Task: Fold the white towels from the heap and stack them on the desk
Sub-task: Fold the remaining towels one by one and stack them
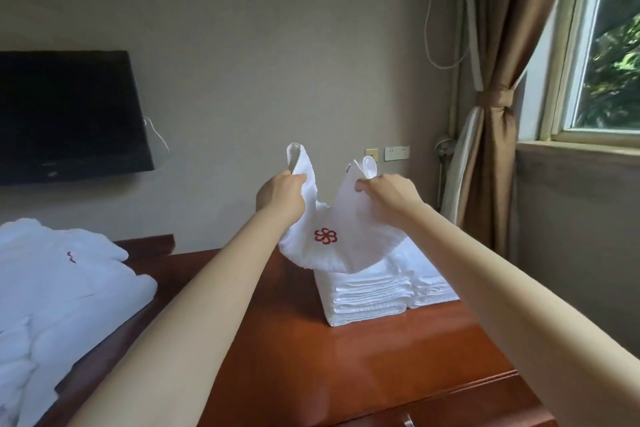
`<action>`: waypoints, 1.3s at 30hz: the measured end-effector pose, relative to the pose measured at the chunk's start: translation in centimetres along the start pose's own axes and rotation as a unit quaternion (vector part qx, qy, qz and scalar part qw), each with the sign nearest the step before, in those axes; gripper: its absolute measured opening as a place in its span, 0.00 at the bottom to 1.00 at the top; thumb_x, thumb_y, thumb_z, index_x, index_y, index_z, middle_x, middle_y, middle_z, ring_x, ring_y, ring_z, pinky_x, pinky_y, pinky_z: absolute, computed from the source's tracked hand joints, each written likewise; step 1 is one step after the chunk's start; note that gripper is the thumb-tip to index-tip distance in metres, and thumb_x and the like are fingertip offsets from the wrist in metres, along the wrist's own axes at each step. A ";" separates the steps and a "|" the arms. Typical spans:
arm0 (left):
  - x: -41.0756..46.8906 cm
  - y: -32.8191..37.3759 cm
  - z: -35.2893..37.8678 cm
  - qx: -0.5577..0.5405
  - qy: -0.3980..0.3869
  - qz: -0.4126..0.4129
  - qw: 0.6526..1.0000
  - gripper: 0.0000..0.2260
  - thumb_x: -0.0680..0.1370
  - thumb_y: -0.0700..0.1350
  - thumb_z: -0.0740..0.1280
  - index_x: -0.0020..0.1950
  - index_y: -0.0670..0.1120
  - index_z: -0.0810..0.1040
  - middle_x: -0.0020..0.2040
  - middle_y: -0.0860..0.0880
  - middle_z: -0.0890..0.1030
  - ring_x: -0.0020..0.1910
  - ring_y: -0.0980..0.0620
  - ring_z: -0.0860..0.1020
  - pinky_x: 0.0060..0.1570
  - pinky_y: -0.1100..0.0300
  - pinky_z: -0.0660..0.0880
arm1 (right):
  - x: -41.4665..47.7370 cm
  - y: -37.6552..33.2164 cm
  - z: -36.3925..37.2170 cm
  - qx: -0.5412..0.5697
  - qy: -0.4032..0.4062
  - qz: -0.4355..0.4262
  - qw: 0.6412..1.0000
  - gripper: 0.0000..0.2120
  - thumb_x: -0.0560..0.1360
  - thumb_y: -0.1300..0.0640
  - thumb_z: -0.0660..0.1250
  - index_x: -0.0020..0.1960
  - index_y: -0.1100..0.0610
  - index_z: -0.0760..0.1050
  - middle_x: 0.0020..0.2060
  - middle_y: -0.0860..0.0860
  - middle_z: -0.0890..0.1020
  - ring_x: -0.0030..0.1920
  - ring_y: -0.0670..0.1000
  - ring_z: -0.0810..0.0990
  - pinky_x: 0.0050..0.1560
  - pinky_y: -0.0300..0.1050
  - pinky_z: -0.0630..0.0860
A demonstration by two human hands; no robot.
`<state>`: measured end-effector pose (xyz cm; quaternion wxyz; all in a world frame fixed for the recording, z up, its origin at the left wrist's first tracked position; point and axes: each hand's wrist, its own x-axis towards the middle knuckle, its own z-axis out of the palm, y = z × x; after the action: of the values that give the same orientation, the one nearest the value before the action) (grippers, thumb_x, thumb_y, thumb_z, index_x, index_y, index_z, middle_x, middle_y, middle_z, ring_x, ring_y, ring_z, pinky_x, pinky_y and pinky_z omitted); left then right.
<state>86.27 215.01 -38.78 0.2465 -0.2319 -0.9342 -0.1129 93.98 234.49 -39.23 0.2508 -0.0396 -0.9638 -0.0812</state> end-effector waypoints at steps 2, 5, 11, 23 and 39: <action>2.4 1.7 0.9 0.005 -0.004 0.009 1.000 0.13 0.76 0.36 0.57 0.57 0.48 0.73 0.54 0.45 0.74 0.42 0.45 0.70 0.37 0.56 0.66 | 1.3 1.8 0.8 0.003 -0.005 0.020 1.000 0.20 0.71 0.63 0.61 0.61 0.50 0.72 0.46 0.53 0.79 0.41 0.58 0.74 0.35 0.43 0.64; 6.6 4.2 2.6 0.024 -0.003 0.030 0.999 0.13 0.77 0.36 0.58 0.58 0.47 0.73 0.55 0.45 0.74 0.43 0.46 0.69 0.38 0.56 0.66 | 3.6 5.1 2.7 0.021 -0.011 0.060 0.998 0.20 0.71 0.61 0.64 0.62 0.50 0.71 0.47 0.54 0.78 0.41 0.58 0.72 0.36 0.43 0.65; 15.5 8.8 6.8 0.044 0.002 0.069 0.997 0.17 0.76 0.34 0.58 0.62 0.45 0.72 0.57 0.45 0.74 0.44 0.46 0.69 0.40 0.56 0.65 | 8.1 11.2 7.9 0.173 -0.004 0.196 0.965 0.18 0.75 0.58 0.61 0.65 0.49 0.70 0.48 0.54 0.75 0.45 0.58 0.71 0.37 0.44 0.65; 21.1 18.3 16.4 0.054 0.000 0.262 0.964 0.21 0.74 0.32 0.62 0.64 0.48 0.73 0.58 0.46 0.72 0.58 0.43 0.69 0.50 0.52 0.66 | 4.6 11.8 17.4 0.469 0.088 0.529 0.702 0.21 0.72 0.59 0.67 0.64 0.53 0.71 0.37 0.42 0.67 0.41 0.53 0.78 0.44 0.48 0.79; 9.6 18.8 22.9 0.017 -0.246 0.246 0.937 0.30 0.66 0.71 0.64 0.62 0.56 0.73 0.61 0.52 0.68 0.62 0.45 0.65 0.59 0.49 0.64 | -1.1 14.1 19.4 0.658 0.221 0.586 0.417 0.29 0.74 0.68 0.60 0.73 0.51 0.63 0.53 0.56 0.77 0.42 0.52 0.78 0.36 0.45 0.78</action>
<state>78.68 242.39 -51.55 0.0332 -0.4707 -0.8812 0.0281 87.35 251.68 -54.52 0.3913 -0.3985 -0.3771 0.7389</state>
